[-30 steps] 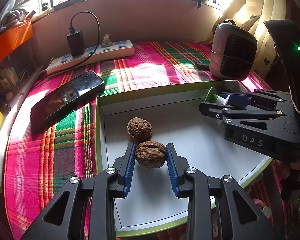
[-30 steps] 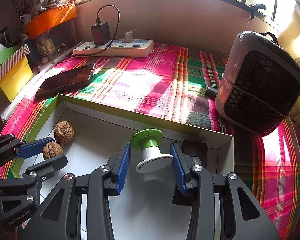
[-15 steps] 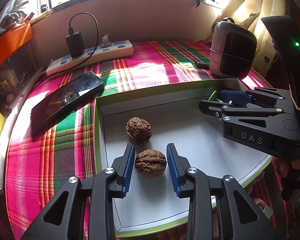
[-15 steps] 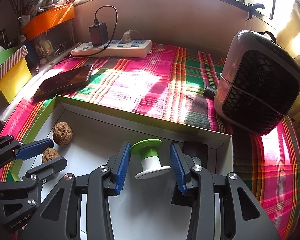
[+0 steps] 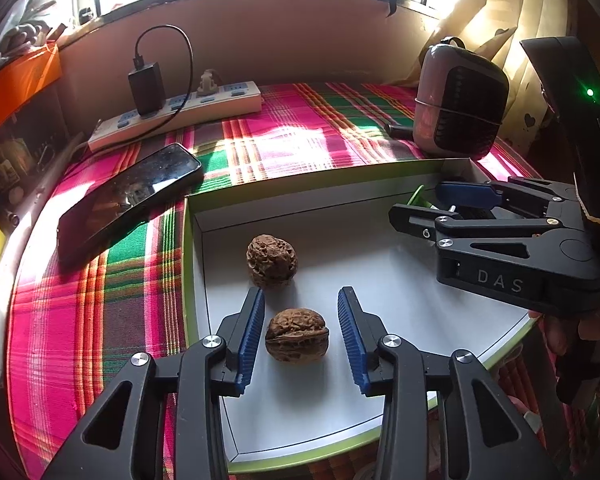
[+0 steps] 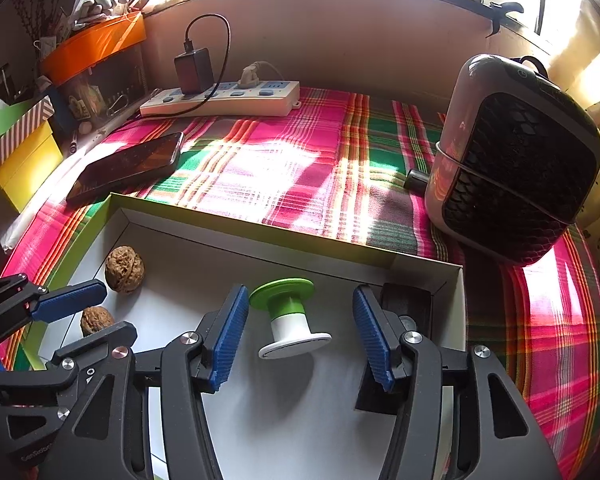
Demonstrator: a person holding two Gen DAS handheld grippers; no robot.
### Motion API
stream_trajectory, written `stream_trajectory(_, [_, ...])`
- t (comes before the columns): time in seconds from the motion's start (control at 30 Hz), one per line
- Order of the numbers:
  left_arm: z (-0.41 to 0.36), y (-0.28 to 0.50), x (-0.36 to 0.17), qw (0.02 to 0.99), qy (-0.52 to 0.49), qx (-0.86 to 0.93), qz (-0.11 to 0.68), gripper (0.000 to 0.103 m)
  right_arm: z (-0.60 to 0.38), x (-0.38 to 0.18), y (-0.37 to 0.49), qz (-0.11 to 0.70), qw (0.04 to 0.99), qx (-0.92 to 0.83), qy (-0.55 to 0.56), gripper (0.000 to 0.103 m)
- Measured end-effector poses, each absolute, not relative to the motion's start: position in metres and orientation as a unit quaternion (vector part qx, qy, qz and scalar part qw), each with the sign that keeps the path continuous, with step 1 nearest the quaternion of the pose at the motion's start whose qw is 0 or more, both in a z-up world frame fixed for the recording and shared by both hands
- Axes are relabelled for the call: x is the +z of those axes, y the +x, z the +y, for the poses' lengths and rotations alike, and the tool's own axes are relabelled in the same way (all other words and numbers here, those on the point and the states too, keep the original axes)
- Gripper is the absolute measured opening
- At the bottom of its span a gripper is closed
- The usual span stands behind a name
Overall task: Organize objects
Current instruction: 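Open the right gripper to release the green spool into the box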
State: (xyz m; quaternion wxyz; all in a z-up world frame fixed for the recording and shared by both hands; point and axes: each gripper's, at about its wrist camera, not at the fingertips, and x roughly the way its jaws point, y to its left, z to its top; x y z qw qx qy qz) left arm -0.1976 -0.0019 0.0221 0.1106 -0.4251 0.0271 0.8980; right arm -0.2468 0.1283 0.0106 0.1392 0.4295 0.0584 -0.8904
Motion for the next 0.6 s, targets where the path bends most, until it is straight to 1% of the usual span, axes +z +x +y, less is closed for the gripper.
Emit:
stream_trajectory(0.17, [-0.003,-0.196,0.024,0.11,-0.423,0.899,0.023,0.037,0.13,0.014,-0.243,0.052,0.14,-0.893,0.423,0.055])
stream_trajectory(0.3, [-0.006,-0.192,0.027,0.105,-0.419,0.902,0.018,0.04,0.132,0.017,-0.239,0.047,0.138,-0.896,0.42,0.055])
stream_trajectory(0.6, [-0.014,-0.177,0.034,0.102,-0.413,0.905,0.009,0.041,0.133,0.022,-0.224,0.045,0.133,-0.899,0.415,0.055])
